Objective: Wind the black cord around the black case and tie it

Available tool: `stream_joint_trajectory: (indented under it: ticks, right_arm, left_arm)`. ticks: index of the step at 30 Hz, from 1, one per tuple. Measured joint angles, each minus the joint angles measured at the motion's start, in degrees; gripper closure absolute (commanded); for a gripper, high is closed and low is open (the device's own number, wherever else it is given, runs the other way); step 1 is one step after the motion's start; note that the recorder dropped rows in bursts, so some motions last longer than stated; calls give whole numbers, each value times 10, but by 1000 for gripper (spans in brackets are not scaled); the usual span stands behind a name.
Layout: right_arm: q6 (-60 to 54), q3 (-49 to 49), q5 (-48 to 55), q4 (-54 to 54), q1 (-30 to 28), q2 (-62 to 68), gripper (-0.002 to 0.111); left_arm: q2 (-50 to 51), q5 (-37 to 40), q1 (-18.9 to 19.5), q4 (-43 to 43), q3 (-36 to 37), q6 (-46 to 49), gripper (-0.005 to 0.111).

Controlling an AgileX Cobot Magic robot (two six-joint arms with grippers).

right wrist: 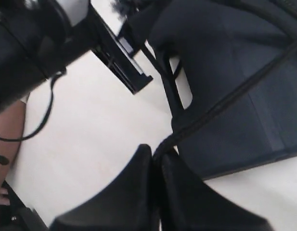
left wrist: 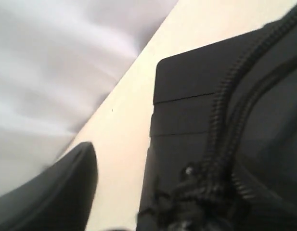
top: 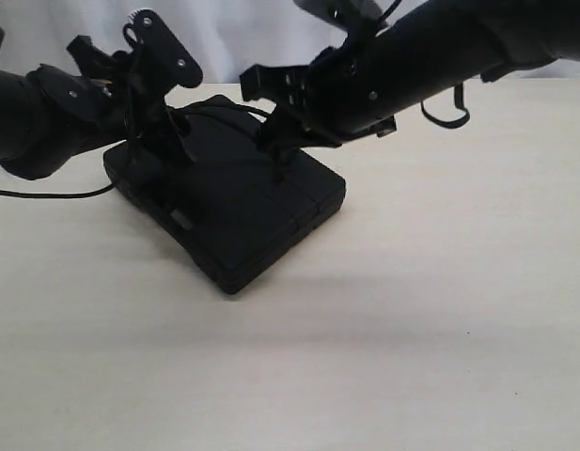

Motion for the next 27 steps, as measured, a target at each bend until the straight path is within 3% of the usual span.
stream_joint_trajectory:
  ticks: [4, 9, 17, 23, 27]
  right_arm:
    - [0, 0, -39, 2, 0, -38, 104]
    - [0, -21, -55, 2, -18, -71, 104]
    - [0, -60, -42, 4, -64, -77, 104]
    - [-2, -60, -36, 5, -76, -77, 104]
    - [-4, -58, -35, 3, -76, -77, 104]
  left_arm:
    - [0, -44, 0, -153, 0, 45, 39]
    - [0, -108, 0, -360, 0, 273, 40]
    - [-1, -169, 0, -419, 0, 328, 40]
    - [-27, -59, 0, -420, 0, 324, 40]
    - [-34, 79, 0, -421, 0, 322, 40]
